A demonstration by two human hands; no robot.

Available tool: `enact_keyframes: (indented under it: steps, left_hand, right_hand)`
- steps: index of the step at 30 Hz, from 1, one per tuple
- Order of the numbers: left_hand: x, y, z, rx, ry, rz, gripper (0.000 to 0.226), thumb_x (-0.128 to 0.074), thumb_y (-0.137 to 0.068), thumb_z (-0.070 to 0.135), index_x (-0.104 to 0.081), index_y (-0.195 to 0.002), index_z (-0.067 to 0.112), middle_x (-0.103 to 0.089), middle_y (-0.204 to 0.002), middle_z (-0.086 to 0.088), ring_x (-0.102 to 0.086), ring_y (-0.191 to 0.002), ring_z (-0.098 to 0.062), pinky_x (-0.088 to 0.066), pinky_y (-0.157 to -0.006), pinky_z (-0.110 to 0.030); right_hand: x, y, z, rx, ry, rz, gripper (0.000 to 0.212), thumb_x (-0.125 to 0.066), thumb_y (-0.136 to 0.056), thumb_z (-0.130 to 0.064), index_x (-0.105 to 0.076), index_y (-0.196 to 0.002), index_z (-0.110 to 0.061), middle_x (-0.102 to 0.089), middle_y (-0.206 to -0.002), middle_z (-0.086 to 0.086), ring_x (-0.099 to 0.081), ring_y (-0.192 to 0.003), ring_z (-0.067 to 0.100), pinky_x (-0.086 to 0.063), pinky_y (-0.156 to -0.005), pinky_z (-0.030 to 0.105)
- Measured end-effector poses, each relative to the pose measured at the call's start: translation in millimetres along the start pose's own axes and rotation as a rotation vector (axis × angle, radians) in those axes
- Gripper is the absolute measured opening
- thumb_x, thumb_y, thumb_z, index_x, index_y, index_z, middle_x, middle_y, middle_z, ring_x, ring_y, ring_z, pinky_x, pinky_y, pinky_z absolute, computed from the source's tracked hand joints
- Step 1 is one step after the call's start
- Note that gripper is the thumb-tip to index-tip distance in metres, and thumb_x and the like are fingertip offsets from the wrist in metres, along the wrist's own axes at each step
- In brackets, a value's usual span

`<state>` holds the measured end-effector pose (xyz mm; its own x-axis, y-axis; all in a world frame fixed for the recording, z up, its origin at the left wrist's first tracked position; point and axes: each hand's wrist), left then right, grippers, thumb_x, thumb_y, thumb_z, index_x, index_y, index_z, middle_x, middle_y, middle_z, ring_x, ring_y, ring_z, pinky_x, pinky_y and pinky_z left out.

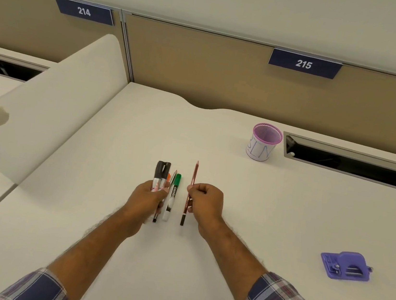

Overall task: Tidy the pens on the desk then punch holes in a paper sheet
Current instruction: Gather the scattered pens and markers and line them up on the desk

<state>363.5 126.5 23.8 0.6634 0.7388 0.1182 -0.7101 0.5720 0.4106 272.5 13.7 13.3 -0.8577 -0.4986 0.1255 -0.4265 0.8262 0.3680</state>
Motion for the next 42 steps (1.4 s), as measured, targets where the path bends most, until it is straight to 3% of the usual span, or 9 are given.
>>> enact_keyframes:
  steps: [6,12,16,19,24,29,34,38,42]
  left_hand:
    - [24,-23,-2,-0.023,-0.175,0.142,0.016,-0.056,-0.098,0.016,-0.065,-0.110,0.015,-0.061,-0.093,-0.004,-0.051,-0.075,-0.015,-0.042,-0.074,-0.031]
    - [32,-39,-5,0.015,-0.468,0.133,0.018,-0.061,-0.093,0.012,-0.058,-0.110,0.007,-0.054,-0.080,-0.004,-0.048,-0.067,-0.015,-0.036,-0.055,-0.028]
    - [30,-42,-11,0.002,-0.533,0.126,0.038,-0.065,-0.085,0.003,-0.055,-0.122,0.006,-0.062,-0.100,-0.009,-0.059,-0.081,-0.019,-0.047,-0.062,-0.030]
    - [31,-43,-17,-0.037,-0.577,0.124,0.054,-0.072,-0.081,0.008,-0.053,-0.132,0.008,-0.059,-0.119,-0.012,-0.062,-0.102,-0.027,-0.057,-0.084,-0.042]
    - [41,-44,-23,-0.093,-0.549,0.143,0.038,-0.074,-0.086,0.024,-0.062,-0.121,0.015,-0.063,-0.090,-0.001,-0.060,-0.079,-0.013,-0.043,-0.060,-0.022]
    - [51,-43,-26,-0.134,-0.590,0.163,0.030,-0.072,-0.088,0.025,-0.067,-0.117,0.017,-0.066,-0.079,0.001,-0.059,-0.073,-0.008,-0.041,-0.059,-0.020]
    - [69,-36,-29,-0.239,-0.693,0.036,0.055,-0.079,-0.080,0.038,-0.058,-0.129,0.026,-0.058,-0.105,0.003,-0.060,-0.083,-0.014,-0.045,-0.067,-0.023]
    - [93,-32,-39,-0.266,-0.894,-0.208,0.105,-0.093,-0.058,0.041,-0.038,-0.146,0.027,-0.045,-0.121,0.008,-0.056,-0.083,-0.012,-0.043,-0.068,-0.013]
    - [93,-34,-42,-0.313,-0.962,-0.219,0.105,-0.095,-0.055,0.039,-0.042,-0.145,0.025,-0.048,-0.116,0.011,-0.053,-0.080,-0.009,-0.039,-0.066,-0.012]
  right_hand:
    - [-3,-12,14,0.009,0.254,0.045,0.013,-0.066,-0.082,-0.007,-0.067,-0.095,-0.007,-0.071,-0.086,0.012,-0.066,-0.062,0.026,-0.060,-0.067,0.047]
    - [-19,-12,21,0.104,0.441,-0.040,0.024,-0.061,-0.085,-0.004,-0.065,-0.109,-0.003,-0.068,-0.107,0.010,-0.065,-0.089,0.023,-0.057,-0.079,0.033]
    - [-27,-5,17,0.211,0.498,-0.125,0.026,-0.055,-0.087,-0.003,-0.062,-0.112,0.002,-0.066,-0.092,0.008,-0.064,-0.087,0.025,-0.054,-0.079,0.034]
    - [-27,-2,22,0.300,0.535,-0.161,0.021,-0.057,-0.086,-0.003,-0.066,-0.105,-0.001,-0.057,-0.072,-0.002,-0.054,-0.065,0.013,-0.052,-0.069,0.034]
    - [-27,2,30,0.384,0.568,-0.194,0.020,-0.060,-0.084,-0.002,-0.058,-0.076,-0.020,-0.041,-0.060,-0.016,-0.042,-0.052,0.003,-0.033,-0.049,0.009]
    - [-24,3,30,0.393,0.532,-0.233,0.041,-0.054,-0.081,0.006,-0.046,-0.065,-0.031,-0.042,-0.065,-0.012,-0.042,-0.056,0.005,-0.036,-0.049,0.007]
    - [-17,6,32,0.359,0.518,-0.332,0.028,-0.058,-0.079,0.003,-0.058,-0.095,-0.020,-0.049,-0.088,-0.001,-0.043,-0.068,0.007,-0.035,-0.055,0.010]
    - [-8,7,39,0.395,0.589,-0.491,0.068,-0.074,-0.073,-0.017,-0.044,-0.133,-0.023,-0.044,-0.109,0.001,-0.047,-0.078,0.008,-0.045,-0.069,0.013]
    - [-14,11,46,0.417,0.656,-0.483,0.093,-0.083,-0.065,-0.028,-0.032,-0.142,-0.026,-0.040,-0.116,-0.004,-0.048,-0.099,0.015,-0.049,-0.089,0.030]
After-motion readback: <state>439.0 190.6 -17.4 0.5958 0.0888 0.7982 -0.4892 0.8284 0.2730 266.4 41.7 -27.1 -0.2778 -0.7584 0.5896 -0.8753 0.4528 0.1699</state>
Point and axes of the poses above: each hand's wrist, its own y-axis away from the middle knuckle, its own x-axis out of the back of the hand, z = x × y
